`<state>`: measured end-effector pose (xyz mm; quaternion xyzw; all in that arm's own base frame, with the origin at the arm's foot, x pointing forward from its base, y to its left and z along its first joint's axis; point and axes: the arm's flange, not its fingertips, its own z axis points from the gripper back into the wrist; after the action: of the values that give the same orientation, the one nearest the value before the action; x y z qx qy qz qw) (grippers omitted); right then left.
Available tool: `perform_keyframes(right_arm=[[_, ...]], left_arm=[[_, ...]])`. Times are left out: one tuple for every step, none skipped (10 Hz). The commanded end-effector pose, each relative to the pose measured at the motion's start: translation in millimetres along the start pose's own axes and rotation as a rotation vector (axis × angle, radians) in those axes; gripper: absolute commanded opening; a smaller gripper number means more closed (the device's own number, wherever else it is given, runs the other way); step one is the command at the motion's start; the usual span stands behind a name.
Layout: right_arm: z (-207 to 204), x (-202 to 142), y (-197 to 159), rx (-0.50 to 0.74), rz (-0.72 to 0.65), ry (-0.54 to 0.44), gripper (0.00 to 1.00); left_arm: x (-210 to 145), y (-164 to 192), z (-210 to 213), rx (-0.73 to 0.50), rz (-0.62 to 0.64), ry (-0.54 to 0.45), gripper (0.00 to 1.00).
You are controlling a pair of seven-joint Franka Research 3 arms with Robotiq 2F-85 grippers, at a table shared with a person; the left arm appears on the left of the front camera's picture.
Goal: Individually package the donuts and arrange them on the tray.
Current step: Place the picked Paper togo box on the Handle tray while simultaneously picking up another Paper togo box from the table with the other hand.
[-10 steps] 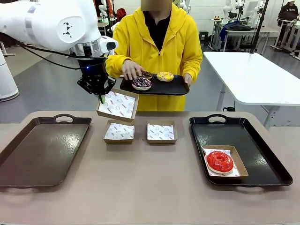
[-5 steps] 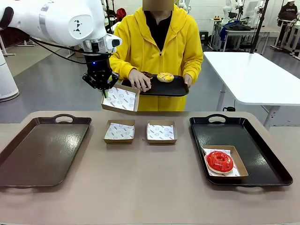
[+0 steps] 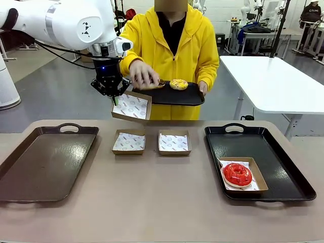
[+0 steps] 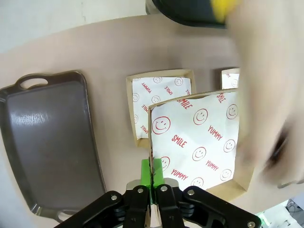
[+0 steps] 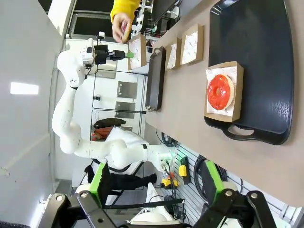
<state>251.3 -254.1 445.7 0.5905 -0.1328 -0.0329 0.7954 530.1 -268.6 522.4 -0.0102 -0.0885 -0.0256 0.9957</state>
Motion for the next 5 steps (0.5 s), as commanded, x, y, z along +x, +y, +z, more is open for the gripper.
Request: perform_keyframes(right_arm=[[-0.1, -0.6, 0.3, 0.021, 0.001, -0.008, 1.00], [-0.1, -0.6, 0.3, 0.021, 0.001, -0.008, 1.00], [-0.1, -0.6, 0.3, 0.021, 0.001, -0.008, 1.00], [-0.1, -0.6, 0.3, 0.021, 0.001, -0.008, 1.00], [-0.1, -0.6, 0.3, 0.021, 0.001, -0.008, 1.00]], left_arm=[[-3.8, 2.8, 2.3, 0.004, 0.002, -0.002, 0.00], [-3.8, 2.8, 2.3, 0.004, 0.002, -0.002, 0.00], [-3.8, 2.8, 2.3, 0.004, 0.002, -0.002, 0.00], [-3.8, 2.8, 2.3, 0.004, 0.002, -0.002, 0.00], [-3.8, 2.8, 2.3, 0.004, 0.002, -0.002, 0.00]])
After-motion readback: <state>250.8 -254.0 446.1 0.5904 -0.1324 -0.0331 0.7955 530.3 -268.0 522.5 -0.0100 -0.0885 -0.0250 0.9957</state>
